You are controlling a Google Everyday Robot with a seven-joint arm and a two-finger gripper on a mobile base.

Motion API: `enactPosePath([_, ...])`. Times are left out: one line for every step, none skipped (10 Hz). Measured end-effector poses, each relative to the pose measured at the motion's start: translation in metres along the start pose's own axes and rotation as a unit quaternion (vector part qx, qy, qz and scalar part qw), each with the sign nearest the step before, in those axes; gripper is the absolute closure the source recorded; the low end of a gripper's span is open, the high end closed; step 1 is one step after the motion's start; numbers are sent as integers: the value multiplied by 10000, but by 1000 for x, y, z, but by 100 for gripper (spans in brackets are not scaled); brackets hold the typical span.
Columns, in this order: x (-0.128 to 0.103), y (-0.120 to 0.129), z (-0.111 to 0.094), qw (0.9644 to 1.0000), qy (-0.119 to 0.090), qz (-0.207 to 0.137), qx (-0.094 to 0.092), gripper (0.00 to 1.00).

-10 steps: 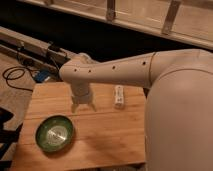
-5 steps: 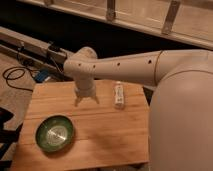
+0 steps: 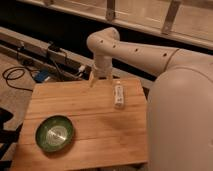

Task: Place the bottle in the ceramic bowl

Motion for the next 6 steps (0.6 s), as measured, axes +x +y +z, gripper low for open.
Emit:
enactPosePath([-5,-19,-7,10000,-19,17,-35,35])
enactPosePath([0,-41,-11,9999,-38,154,-38,35])
enactPosePath([6,-56,-14,9996,-64,281,-47,35])
enactPosePath([8,-65,-15,9993,-73,356,-34,35])
enactPosePath([7,-59,-15,9994,-82,317,-64,35])
enactPosePath([6,-59,-14,9994,-92,316,-60,35])
